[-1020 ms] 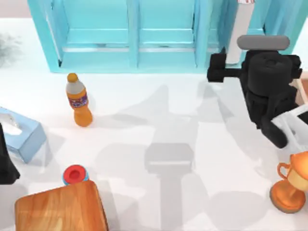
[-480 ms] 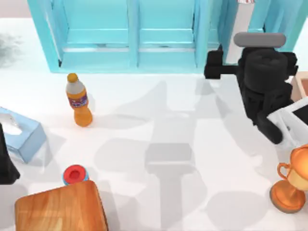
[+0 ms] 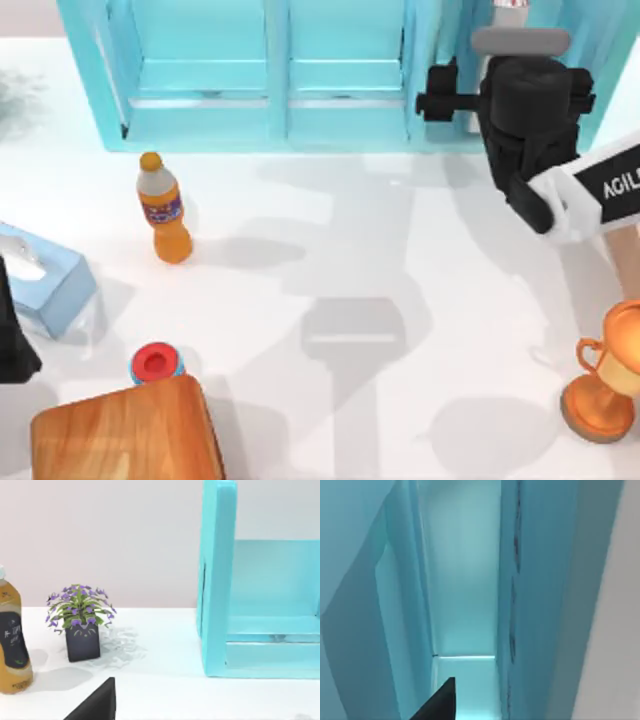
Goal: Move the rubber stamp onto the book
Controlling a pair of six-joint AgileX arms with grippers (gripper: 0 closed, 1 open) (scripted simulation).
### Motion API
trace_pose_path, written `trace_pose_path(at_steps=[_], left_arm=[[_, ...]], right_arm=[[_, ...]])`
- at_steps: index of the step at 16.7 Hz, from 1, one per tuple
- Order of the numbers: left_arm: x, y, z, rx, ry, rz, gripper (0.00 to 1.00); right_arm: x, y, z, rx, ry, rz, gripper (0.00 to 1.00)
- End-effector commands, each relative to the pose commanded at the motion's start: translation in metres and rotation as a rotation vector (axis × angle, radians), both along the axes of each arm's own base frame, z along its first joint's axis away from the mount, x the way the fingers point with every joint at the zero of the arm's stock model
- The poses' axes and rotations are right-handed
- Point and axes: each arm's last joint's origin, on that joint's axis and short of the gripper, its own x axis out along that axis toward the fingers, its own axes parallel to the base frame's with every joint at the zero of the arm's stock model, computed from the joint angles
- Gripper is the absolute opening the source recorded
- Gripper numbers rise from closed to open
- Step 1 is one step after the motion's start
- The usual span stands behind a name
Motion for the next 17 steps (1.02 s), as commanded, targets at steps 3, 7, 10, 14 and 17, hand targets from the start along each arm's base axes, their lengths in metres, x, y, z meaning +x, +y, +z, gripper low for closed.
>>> trace_pose_path(at_steps=[3, 7, 10, 14, 17], left_arm=[[0.0, 0.0, 0.0, 0.0, 0.0, 0.0, 1.0], [0.0, 0.0, 0.0, 0.0, 0.0, 0.0, 1.0], [0.0, 0.0, 0.0, 0.0, 0.0, 0.0, 1.0], [0.0, 0.0, 0.0, 0.0, 0.0, 0.0, 1.0], [0.0, 0.0, 0.0, 0.0, 0.0, 0.0, 1.0]], right_arm=[[0.0156, -0.0025, -0.0039, 0.0, 0.001, 0.0, 1.0], [0.0163, -0.0027, -0.0042, 0.0, 0.001, 0.0, 1.0], [0.0163, -0.0027, -0.0042, 0.0, 0.001, 0.0, 0.77], [0.0163, -0.0027, -0.0042, 0.0, 0.001, 0.0, 0.47], [0.0163, -0.0027, -0.0042, 0.0, 0.001, 0.0, 0.25]])
